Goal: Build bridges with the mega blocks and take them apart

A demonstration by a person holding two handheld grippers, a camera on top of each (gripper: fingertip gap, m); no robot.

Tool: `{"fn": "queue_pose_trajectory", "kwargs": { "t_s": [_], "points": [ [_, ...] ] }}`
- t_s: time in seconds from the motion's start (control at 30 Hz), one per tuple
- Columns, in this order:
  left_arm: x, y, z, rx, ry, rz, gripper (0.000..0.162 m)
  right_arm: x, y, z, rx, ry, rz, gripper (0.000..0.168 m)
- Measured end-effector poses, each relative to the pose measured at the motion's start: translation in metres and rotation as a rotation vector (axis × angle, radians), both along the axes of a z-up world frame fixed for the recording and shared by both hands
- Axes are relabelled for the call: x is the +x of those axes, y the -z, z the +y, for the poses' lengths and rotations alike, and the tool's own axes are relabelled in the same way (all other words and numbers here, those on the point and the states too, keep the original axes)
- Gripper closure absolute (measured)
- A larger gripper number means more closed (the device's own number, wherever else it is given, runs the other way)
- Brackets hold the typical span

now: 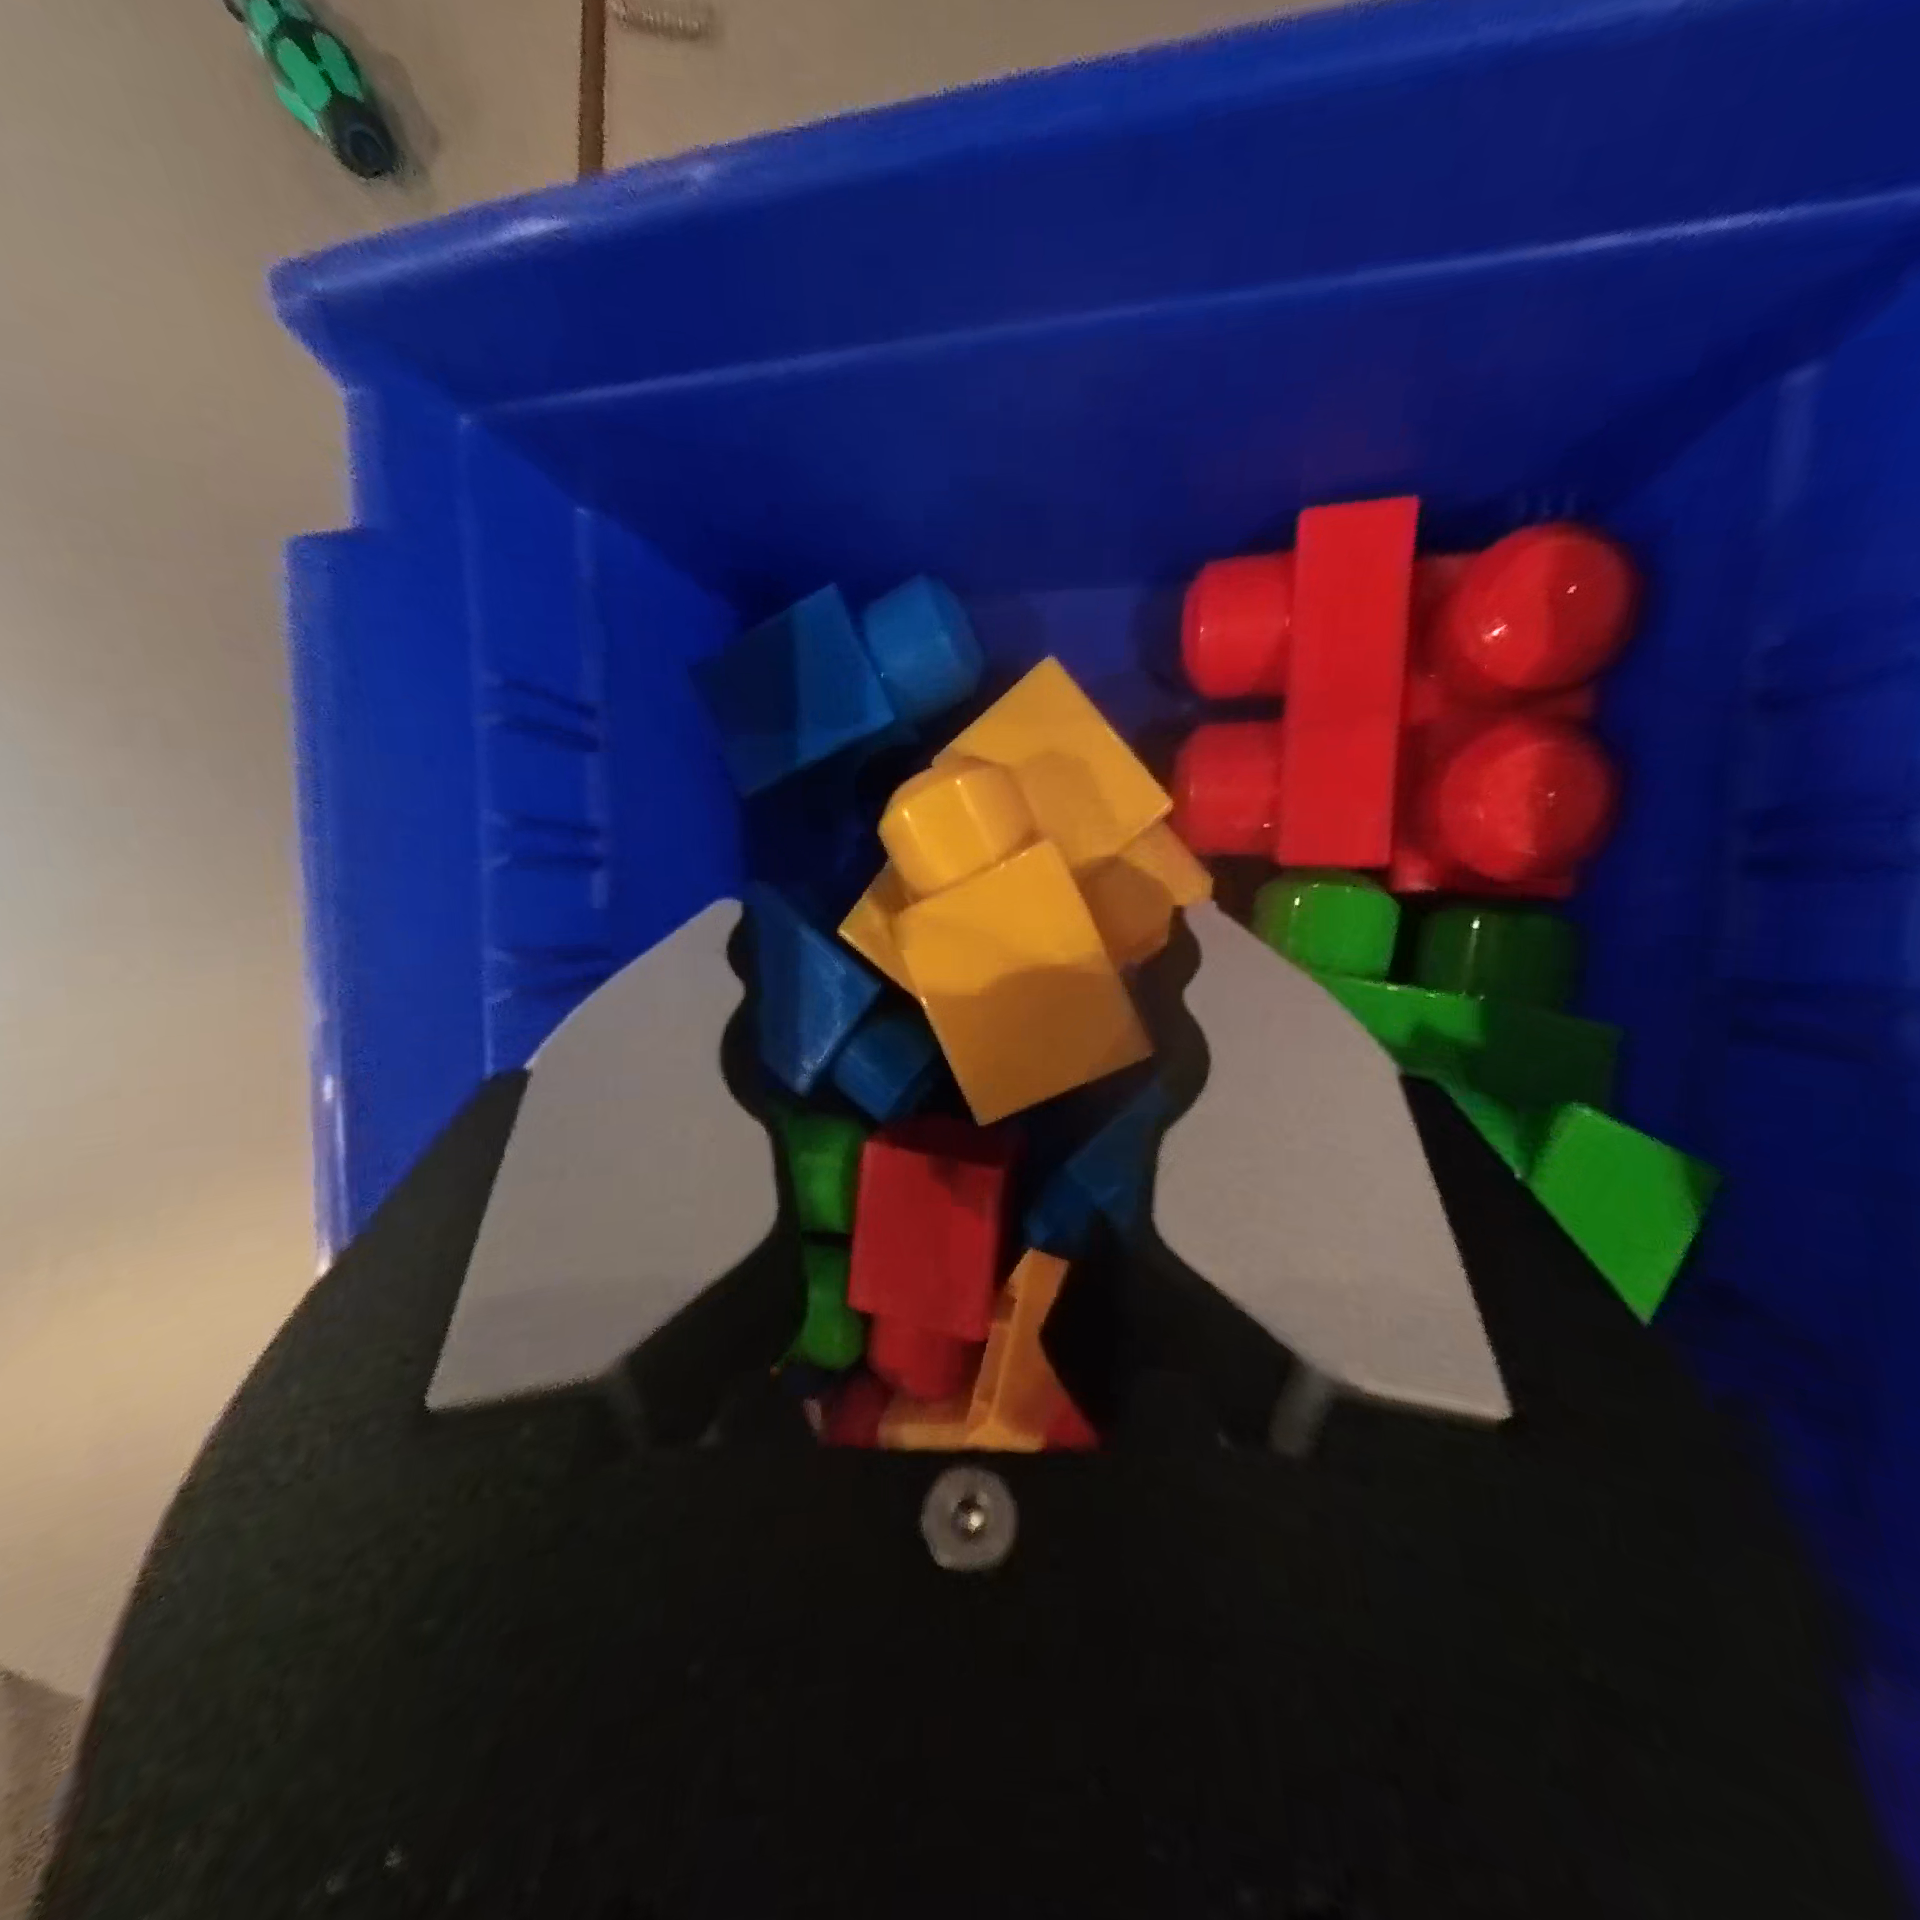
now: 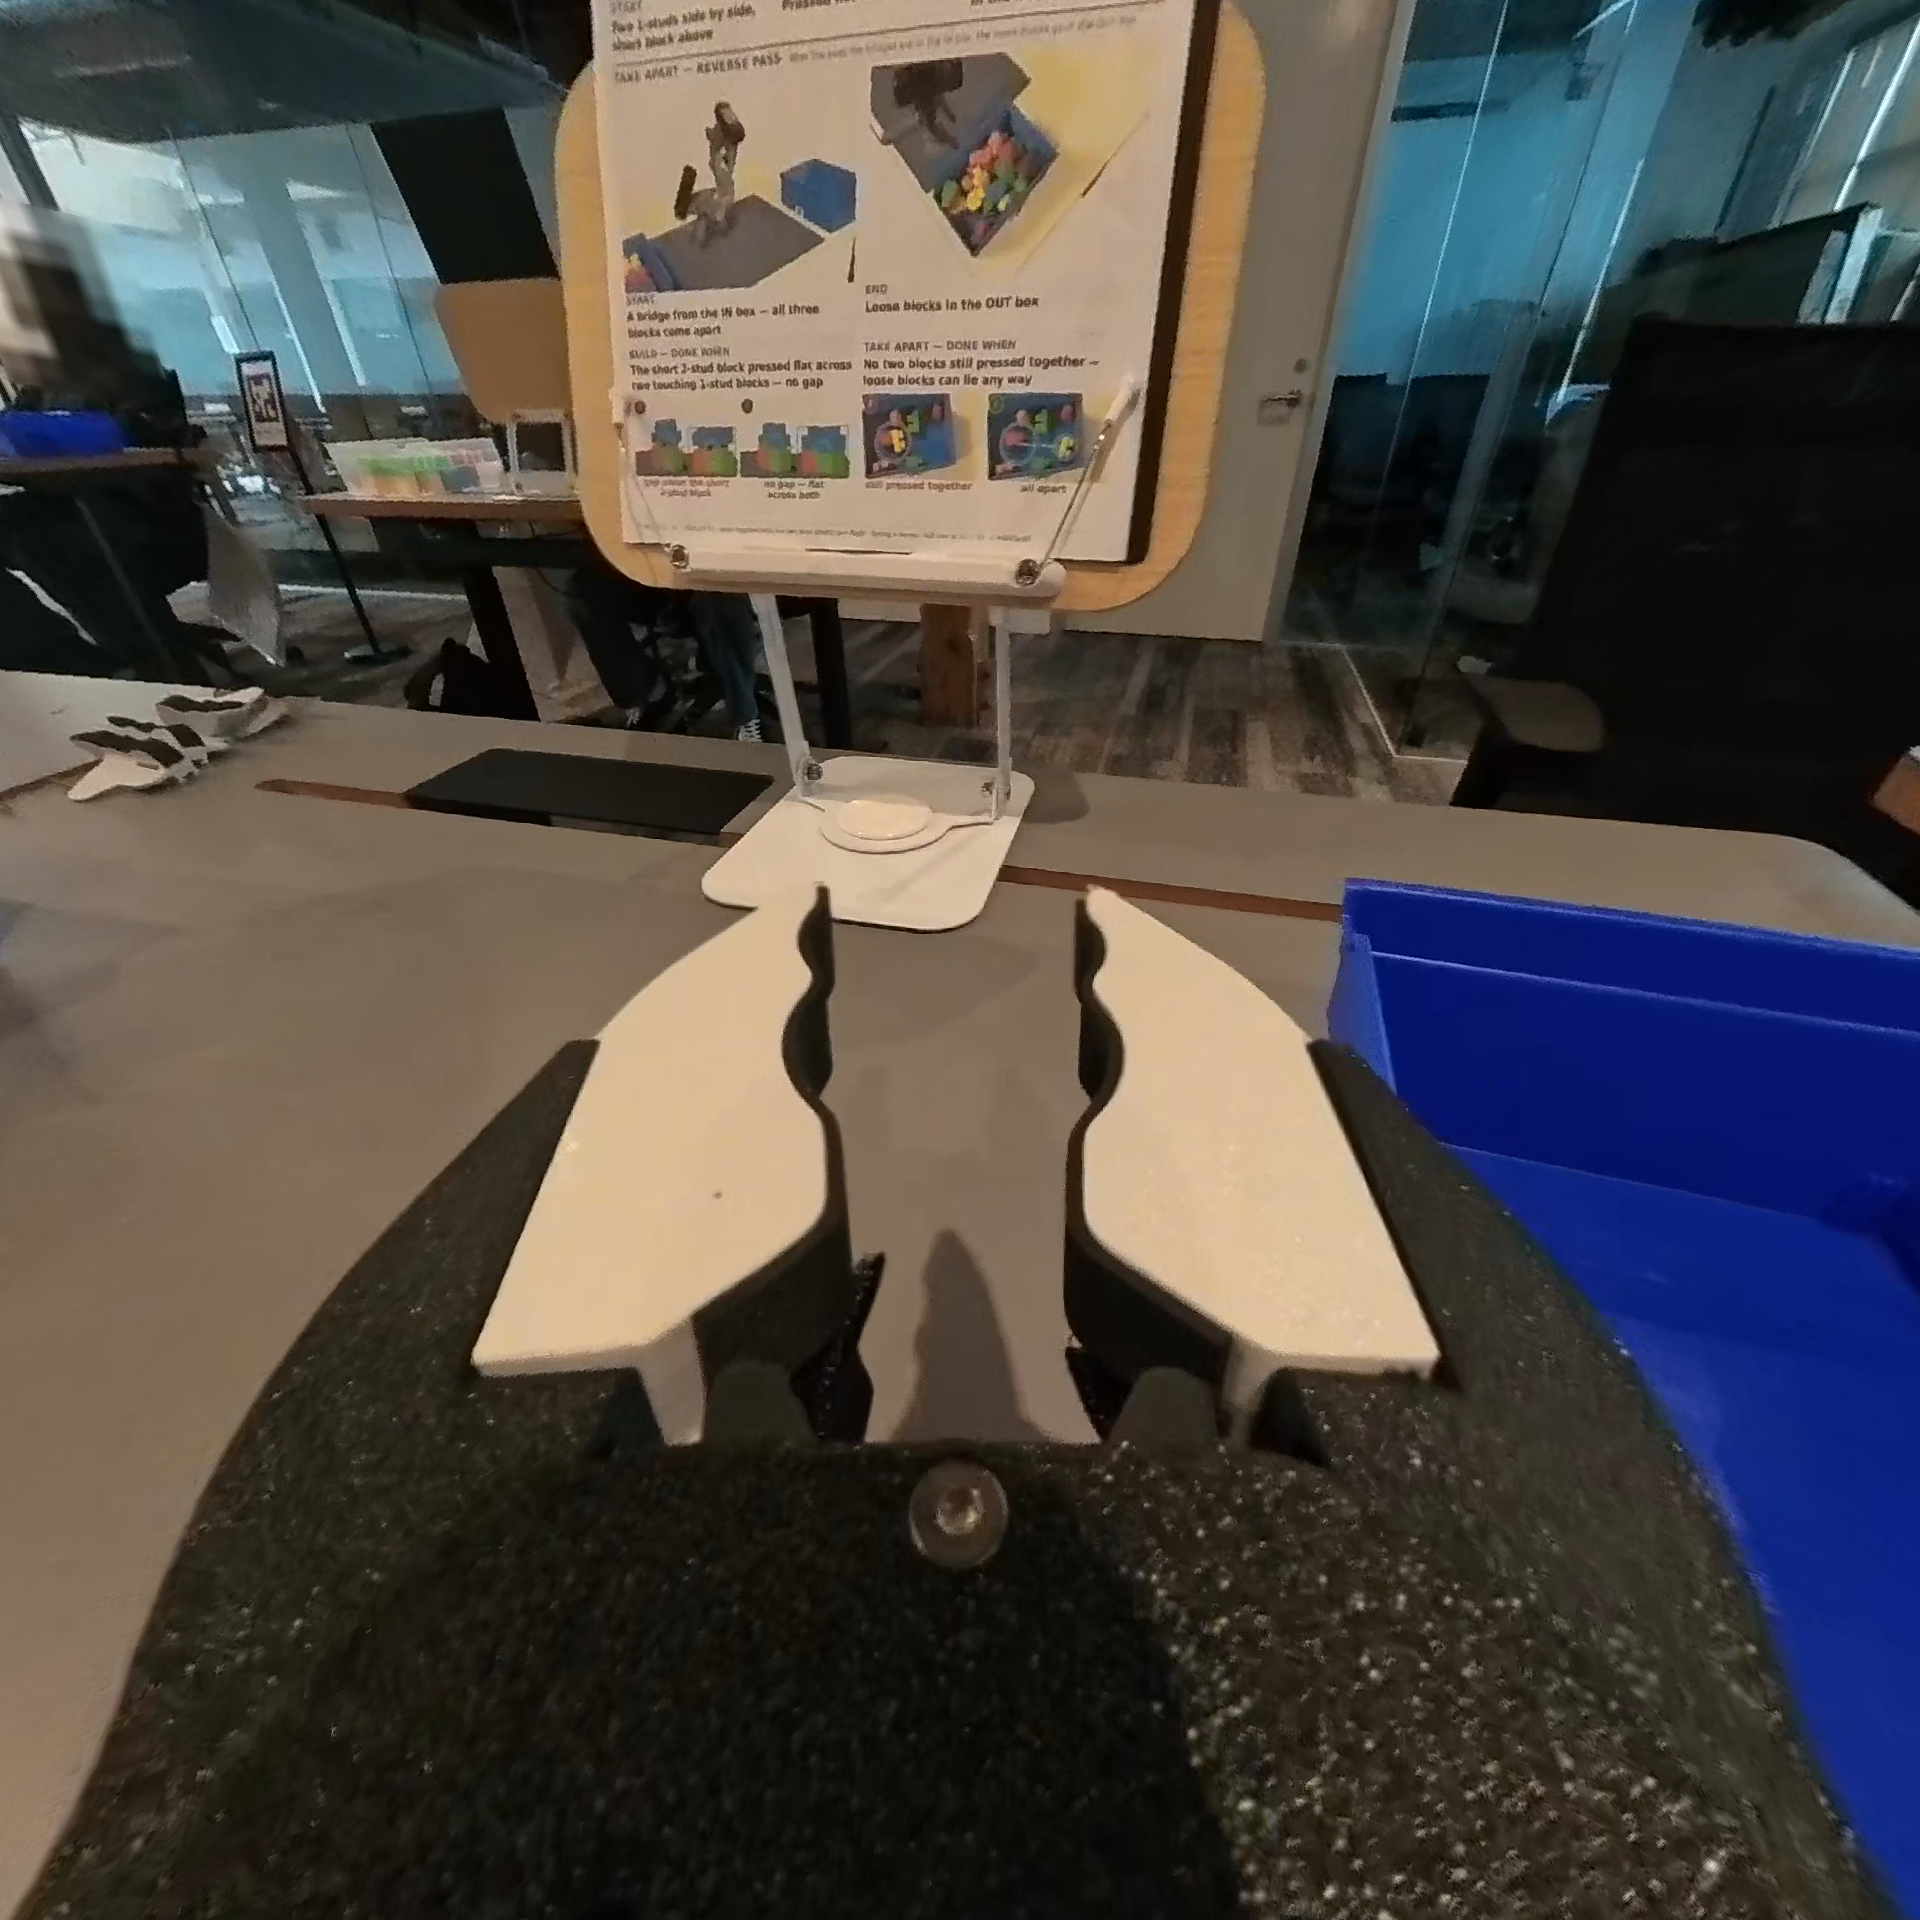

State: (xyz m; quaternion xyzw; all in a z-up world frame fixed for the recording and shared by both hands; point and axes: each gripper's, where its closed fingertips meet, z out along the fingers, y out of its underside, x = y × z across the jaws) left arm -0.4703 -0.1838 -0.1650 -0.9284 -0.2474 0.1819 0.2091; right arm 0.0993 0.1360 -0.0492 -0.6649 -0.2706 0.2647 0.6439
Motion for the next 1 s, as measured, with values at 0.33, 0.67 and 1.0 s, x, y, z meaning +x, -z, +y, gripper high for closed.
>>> {"fn": "queue_pose_trajectory", "kwargs": {
  "t_s": [0.33,0.67,1.0],
  "points": [
    [-0.001,-0.012,-0.007,-0.036,0.048,0.104,0.126,-0.006,0.001,-0.006,0.041,-0.021,-0.016,0.164],
    [0.122,-0.149,0.053,0.419,0.317,0.335,0.126,-0.014,0.016,-0.003,-0.031,-0.033,-0.018,0.154],
    [0.342,-0.097,0.169,0.621,0.939,0.048,0.126,-0.017,0.022,-0.001,-0.056,-0.032,-0.022,0.135]
  ]
}}
